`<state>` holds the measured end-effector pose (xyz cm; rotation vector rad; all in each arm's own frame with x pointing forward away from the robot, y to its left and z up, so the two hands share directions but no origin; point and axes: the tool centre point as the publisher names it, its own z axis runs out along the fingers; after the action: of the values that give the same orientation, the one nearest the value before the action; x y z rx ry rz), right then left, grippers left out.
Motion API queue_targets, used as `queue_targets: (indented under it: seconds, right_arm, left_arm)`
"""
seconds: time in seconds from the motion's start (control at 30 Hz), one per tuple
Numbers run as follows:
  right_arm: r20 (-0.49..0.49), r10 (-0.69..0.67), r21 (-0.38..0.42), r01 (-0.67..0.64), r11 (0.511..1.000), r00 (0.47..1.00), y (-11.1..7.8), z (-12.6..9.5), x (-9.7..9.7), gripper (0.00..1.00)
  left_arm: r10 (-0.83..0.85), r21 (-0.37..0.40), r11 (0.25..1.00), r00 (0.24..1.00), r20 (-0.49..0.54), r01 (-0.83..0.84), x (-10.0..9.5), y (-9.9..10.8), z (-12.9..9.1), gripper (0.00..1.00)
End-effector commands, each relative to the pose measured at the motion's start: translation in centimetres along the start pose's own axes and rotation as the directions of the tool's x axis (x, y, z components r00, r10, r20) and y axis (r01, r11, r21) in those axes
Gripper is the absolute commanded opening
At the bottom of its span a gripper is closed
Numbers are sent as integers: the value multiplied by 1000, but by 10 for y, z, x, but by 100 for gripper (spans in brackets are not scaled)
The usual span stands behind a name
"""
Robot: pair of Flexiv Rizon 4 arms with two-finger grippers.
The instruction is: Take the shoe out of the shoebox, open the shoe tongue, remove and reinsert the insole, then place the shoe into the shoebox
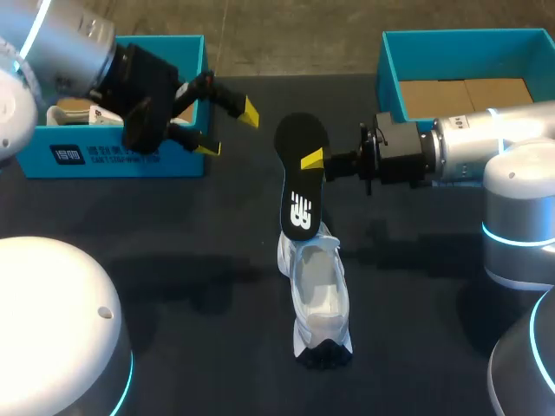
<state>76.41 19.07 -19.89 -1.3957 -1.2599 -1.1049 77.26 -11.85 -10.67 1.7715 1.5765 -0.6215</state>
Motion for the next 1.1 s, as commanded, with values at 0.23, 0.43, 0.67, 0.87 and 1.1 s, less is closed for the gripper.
queue_targets:
  seconds: [0.23,0.43,0.67,0.87,1.1]
  right_arm:
    - [4,1,-1,-1,1000,1000,0,2,0,0]
    - [4,1,-1,-1,1000,1000,0,2,0,0]
    - [4,1,-1,-1,1000,1000,0,2,0,0]
    - [4,1,-1,-1,1000,1000,0,2,0,0]
    - [4,1,-1,-1,1000,1000,0,2,0,0]
  left_arm:
    - [-29,127,989,927,-373,82,-30,65,13,100]
    - [-41,153,980,878,-478,129,-44,76,29,100]
    - [-54,167,970,827,-560,177,-54,87,46,100]
    - [-53,189,956,763,-644,226,-56,99,57,100]
    - [-29,191,957,724,-689,219,-61,106,61,100]
